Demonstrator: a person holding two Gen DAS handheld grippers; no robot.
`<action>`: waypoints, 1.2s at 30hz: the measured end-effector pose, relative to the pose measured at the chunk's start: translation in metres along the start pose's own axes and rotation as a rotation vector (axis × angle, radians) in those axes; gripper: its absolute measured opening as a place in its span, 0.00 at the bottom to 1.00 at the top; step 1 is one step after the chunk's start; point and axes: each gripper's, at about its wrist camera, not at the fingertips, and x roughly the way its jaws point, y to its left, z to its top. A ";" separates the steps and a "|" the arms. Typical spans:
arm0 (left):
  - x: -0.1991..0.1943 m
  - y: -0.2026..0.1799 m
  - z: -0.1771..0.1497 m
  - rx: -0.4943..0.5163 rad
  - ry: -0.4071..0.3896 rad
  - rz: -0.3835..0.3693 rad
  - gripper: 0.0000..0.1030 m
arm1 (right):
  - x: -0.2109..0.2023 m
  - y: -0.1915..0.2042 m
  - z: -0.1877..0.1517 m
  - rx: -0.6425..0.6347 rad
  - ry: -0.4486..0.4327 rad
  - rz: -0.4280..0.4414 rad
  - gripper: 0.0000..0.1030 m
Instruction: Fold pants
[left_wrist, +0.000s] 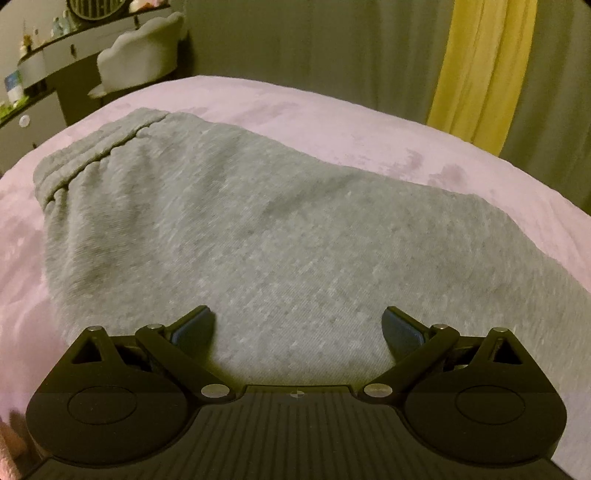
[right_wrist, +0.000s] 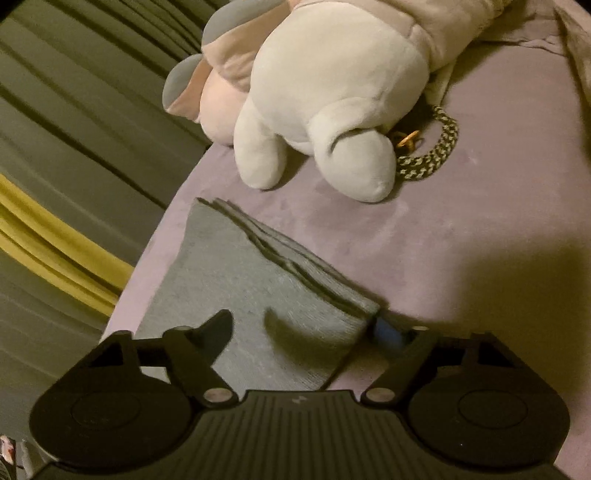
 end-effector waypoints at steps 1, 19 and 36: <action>0.001 0.000 0.000 0.004 0.000 0.003 0.99 | -0.001 0.001 -0.001 -0.014 -0.002 -0.007 0.71; 0.003 0.000 0.000 0.008 0.005 -0.001 1.00 | 0.007 0.013 0.003 0.009 0.006 0.063 0.16; -0.047 -0.005 0.001 0.054 -0.032 -0.087 1.00 | -0.037 0.295 -0.098 -0.823 -0.067 0.286 0.15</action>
